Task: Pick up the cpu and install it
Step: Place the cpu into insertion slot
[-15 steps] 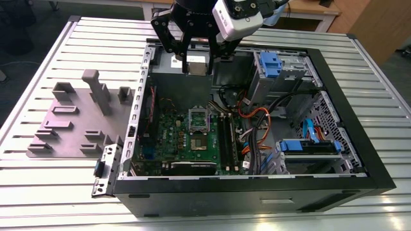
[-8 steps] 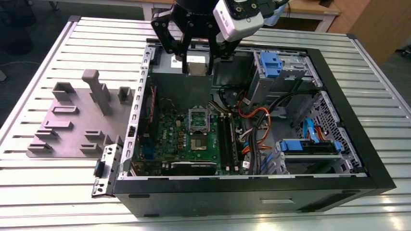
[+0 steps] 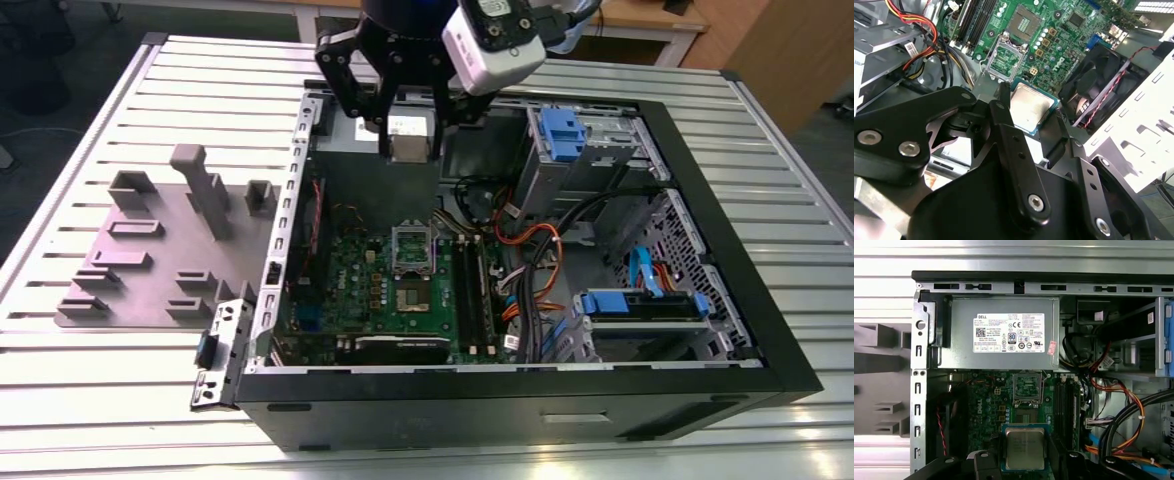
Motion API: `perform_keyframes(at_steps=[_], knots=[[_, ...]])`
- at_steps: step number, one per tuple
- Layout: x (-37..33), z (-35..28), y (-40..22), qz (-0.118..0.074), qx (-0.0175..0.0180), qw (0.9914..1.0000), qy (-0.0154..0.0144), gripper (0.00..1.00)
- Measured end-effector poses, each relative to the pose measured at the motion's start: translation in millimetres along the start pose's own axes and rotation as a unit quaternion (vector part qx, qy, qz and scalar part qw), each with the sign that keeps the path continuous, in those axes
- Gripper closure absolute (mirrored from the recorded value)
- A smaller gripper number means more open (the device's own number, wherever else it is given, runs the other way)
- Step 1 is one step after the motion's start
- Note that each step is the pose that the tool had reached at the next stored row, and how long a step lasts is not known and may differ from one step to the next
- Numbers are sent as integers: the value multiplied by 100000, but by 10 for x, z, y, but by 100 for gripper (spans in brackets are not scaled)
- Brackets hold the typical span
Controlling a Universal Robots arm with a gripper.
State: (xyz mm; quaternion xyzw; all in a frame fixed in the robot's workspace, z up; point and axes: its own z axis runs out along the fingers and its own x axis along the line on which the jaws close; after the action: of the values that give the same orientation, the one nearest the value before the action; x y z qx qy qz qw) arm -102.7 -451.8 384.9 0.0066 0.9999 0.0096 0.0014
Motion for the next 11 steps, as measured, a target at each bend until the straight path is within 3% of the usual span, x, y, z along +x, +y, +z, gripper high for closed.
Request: perform_keyframes(at_steps=[11], knots=[[-4,113,-8,-286,7,100000,10,53]])
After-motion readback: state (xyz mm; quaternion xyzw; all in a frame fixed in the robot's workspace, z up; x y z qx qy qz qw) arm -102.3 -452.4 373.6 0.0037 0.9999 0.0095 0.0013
